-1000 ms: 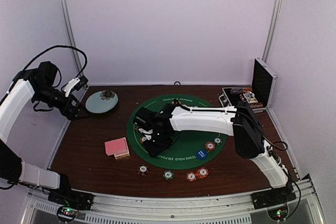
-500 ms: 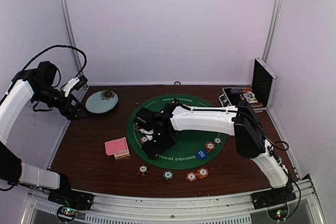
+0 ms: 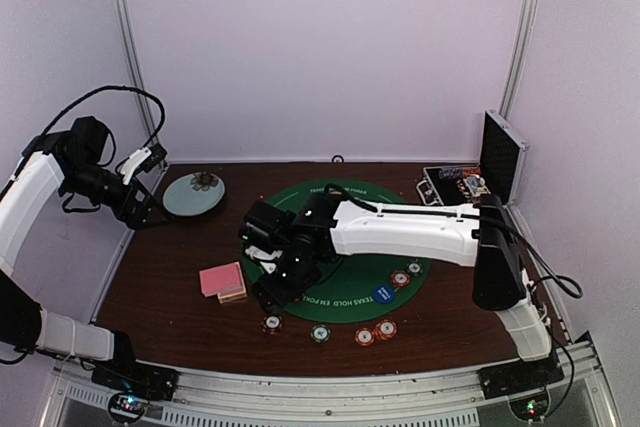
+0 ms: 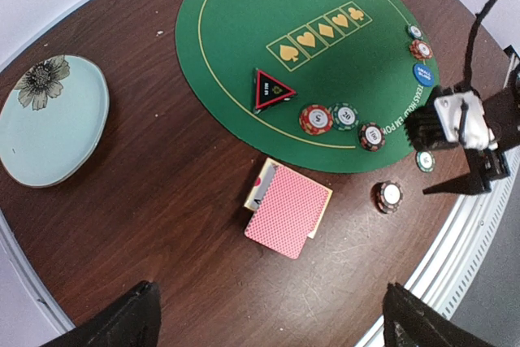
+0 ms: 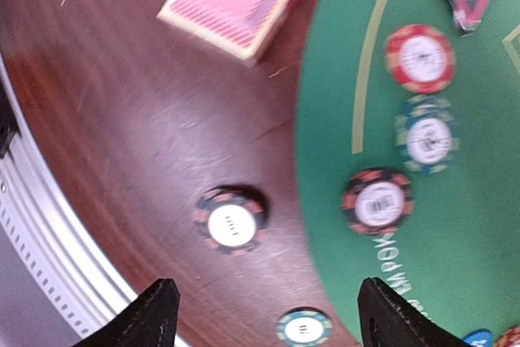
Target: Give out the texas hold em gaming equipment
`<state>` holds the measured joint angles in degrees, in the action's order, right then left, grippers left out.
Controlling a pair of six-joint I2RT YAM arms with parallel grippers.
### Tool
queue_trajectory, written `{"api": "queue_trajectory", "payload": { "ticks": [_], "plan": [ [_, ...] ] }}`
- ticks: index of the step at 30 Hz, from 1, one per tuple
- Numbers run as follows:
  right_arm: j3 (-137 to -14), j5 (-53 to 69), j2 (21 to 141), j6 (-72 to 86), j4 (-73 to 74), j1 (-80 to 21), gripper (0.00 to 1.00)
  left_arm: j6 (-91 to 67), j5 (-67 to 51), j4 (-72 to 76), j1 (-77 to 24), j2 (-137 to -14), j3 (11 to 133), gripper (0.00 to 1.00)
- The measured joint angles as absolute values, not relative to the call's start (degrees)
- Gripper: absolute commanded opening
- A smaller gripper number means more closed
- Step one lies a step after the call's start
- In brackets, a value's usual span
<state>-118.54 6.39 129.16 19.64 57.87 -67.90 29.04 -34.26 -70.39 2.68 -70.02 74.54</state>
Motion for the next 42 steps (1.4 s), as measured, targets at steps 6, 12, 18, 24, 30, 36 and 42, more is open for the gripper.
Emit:
{"api": "queue_trajectory", "payload": {
  "ticks": [6,12,18,24,30,36,42],
  "plan": [
    [-120.0,9.3,133.2,19.1,58.0,-70.3,0.81,29.0,-34.3,-70.4,2.7,-69.6,74.5,0.98],
    [-122.1,10.9,137.3,18.1,58.4,-70.3,0.81,29.1,-34.3,-70.5,2.7,-69.4,74.8,0.98],
    [-122.5,11.7,138.9,17.1,59.2,-70.2,0.79,29.1,-34.3,-70.6,2.7,-69.4,75.3,0.97],
    [-122.5,12.3,139.7,16.6,59.6,-70.2,0.71,29.1,-34.3,-70.6,2.7,-69.4,75.5,0.98],
    [-123.5,13.1,140.2,16.5,59.5,-70.2,0.62,29.1,-34.3,-70.7,2.7,-69.4,76.0,0.98],
    [-125.4,13.1,141.0,16.4,59.8,-70.3,0.56,29.1,-34.3,-70.7,2.7,-69.4,76.5,0.98],
    [-126.2,13.1,141.9,16.3,60.0,-70.4,0.53,29.1,-34.2,-70.7,2.7,-69.4,76.5,0.98]
  ]
}}
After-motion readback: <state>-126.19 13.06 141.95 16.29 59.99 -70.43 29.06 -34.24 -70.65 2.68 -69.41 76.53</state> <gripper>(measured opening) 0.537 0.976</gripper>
